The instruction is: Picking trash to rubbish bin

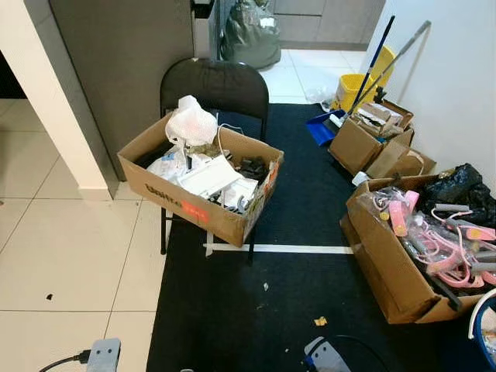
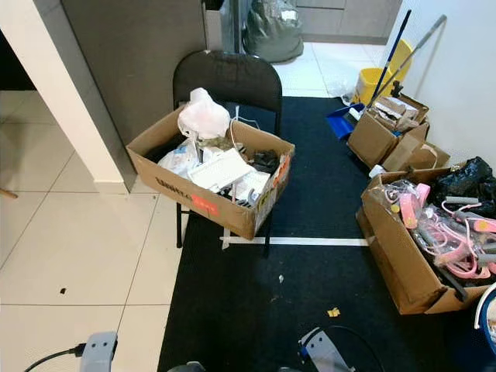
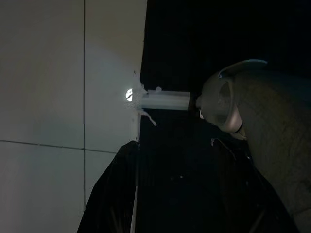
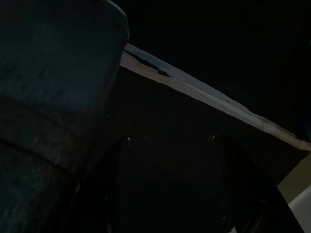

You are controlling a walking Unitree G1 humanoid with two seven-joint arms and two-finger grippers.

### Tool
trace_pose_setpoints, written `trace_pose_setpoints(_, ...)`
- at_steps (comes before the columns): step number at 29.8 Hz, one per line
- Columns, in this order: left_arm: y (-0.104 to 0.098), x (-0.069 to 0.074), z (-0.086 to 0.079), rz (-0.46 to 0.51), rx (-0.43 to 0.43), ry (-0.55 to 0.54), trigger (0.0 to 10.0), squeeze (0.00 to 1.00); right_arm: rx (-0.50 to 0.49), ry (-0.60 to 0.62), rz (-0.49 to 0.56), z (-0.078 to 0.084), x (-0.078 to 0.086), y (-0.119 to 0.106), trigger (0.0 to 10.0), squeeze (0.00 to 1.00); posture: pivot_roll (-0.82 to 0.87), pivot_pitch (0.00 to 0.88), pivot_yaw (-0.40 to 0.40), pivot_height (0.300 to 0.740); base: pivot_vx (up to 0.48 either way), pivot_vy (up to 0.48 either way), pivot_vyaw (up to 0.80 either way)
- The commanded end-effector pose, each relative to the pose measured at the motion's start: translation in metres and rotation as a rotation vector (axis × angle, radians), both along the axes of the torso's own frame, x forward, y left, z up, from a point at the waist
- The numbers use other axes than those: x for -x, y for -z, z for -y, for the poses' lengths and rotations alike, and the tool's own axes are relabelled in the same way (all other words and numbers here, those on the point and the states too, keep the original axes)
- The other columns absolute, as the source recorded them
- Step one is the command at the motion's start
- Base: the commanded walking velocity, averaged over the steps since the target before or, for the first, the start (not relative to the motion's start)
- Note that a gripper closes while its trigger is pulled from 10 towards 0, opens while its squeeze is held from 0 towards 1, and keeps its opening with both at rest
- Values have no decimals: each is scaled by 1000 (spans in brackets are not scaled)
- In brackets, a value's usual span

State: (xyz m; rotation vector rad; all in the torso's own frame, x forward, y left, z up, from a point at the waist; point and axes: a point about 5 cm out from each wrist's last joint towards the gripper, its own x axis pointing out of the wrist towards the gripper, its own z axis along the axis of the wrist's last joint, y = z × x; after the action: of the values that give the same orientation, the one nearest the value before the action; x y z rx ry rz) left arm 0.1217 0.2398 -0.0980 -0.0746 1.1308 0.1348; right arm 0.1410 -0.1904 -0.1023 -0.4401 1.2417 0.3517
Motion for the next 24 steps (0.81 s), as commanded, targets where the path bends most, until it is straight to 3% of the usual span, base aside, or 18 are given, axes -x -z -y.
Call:
trace_pose_setpoints(1,3,8,1,-34,-4,7,10000,0,-28,-2,-12,-7,4,2,10000,0,52,44,-17,740,-311,0,0)
trace_pose_setpoints(16,3,9,0,-37,-9,13,10000,0,-34,-3,-16,-9,4,2,10000,0,59,49,-16,740,-272,0,0)
trace_pose_setpoints(24,3,6,3,-31,-8,20,10000,0,-33,4,-14,-9,4,2,10000,0,59,49,-16,740,-444,0,0)
